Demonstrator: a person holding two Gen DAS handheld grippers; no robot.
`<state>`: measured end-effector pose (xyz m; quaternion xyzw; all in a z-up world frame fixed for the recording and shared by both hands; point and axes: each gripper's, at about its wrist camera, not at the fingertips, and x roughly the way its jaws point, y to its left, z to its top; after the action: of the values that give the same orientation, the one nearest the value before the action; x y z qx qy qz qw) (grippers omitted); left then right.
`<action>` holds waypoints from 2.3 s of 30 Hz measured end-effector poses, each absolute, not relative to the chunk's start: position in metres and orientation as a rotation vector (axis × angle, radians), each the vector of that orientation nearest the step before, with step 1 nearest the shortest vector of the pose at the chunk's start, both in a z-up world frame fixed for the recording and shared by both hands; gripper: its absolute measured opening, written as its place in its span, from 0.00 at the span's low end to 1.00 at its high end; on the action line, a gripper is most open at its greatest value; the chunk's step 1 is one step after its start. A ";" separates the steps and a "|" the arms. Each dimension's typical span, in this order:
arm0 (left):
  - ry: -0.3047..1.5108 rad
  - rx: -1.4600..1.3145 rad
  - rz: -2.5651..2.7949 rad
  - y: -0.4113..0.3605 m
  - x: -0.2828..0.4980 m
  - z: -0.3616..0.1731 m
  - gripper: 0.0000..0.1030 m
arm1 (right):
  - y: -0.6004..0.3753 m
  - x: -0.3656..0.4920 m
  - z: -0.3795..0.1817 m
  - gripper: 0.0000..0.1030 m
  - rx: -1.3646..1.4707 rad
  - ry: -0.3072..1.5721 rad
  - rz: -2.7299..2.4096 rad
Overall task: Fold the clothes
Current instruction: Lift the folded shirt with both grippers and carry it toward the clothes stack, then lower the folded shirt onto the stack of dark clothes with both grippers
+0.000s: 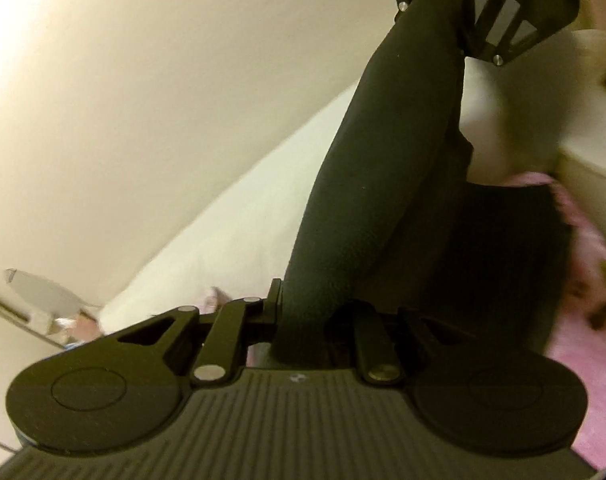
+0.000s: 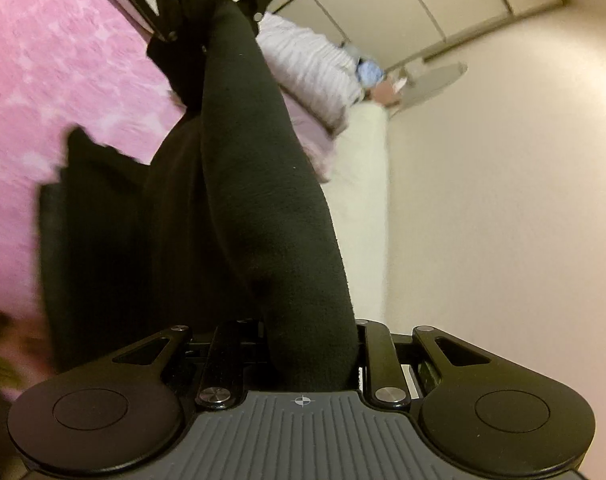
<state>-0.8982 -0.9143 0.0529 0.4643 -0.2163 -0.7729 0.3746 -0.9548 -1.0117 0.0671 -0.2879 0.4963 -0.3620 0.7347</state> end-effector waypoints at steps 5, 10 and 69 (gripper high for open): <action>-0.426 1.251 -1.974 -0.943 -0.913 -0.036 0.12 | -1.056 -0.974 -0.005 0.22 -0.565 1.089 -0.726; -0.263 1.435 -2.003 -0.928 -0.921 -0.154 0.15 | -1.059 -0.985 -0.114 0.24 -0.402 1.205 -0.545; -0.465 1.418 -1.927 -0.838 -0.895 -0.160 0.18 | -0.968 -0.988 -0.109 0.38 -0.306 1.341 -0.793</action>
<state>-0.8954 -0.8378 -0.1602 0.5462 -0.1789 -0.7420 0.3450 -0.9881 -0.9681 -0.1091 -0.1376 0.6023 -0.3560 0.7011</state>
